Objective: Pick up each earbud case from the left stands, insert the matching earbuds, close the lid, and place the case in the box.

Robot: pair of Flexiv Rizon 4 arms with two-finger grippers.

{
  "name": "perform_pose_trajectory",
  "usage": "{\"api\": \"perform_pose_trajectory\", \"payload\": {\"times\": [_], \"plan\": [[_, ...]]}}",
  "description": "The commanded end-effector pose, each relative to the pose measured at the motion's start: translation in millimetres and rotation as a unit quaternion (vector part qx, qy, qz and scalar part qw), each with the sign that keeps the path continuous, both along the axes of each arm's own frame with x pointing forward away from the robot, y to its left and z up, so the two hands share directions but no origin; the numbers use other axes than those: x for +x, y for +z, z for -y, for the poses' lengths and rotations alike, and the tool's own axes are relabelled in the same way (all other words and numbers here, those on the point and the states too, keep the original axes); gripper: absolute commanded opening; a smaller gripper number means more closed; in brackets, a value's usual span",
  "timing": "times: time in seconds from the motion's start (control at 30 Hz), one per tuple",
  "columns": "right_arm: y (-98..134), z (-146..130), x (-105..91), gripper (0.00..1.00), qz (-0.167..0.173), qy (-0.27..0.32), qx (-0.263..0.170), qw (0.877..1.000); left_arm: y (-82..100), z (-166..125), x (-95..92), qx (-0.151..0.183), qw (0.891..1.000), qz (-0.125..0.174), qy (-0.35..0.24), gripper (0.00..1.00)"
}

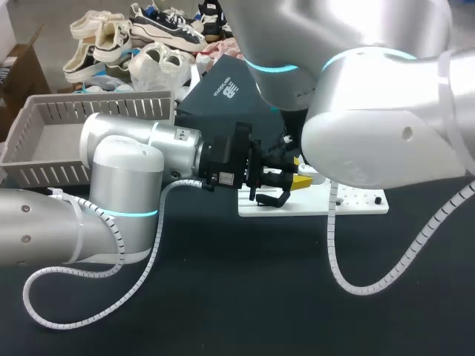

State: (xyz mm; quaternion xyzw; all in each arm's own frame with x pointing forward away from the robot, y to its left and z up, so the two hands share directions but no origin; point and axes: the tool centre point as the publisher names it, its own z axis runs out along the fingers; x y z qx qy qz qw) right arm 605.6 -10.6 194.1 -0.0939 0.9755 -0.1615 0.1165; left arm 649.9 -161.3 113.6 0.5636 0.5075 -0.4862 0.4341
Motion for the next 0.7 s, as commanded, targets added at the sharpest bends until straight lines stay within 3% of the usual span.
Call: {"api": "perform_pose_trajectory", "payload": {"times": [0.03,0.2,0.27,0.43,0.7], "plan": [[2,-1,1.3,0.0,-0.005,-0.002,-0.002,1.0,-0.4,0,0.2,0.0,1.0,0.0,0.001,0.0],[1,-1,4.9,0.0,-0.008,-0.009,-0.003,1.0,-0.4,0,0.2,0.0,1.0,0.0,0.001,0.0],[0,0,11.2,0.0,-0.026,-0.028,0.007,0.999,-0.4,0,0.2,0.0,1.0,0.0,0.001,0.0],[0,14,34.3,0.0,-0.067,-0.135,0.04,0.988,-0.4,0,0.2,0.0,1.0,0.0,0.001,0.0],[2,20,38.6,0.0,-0.095,-0.172,0.085,0.977,-0.4,0,0.2,0.0,1.0,0.0,0.001,0.0]]}}
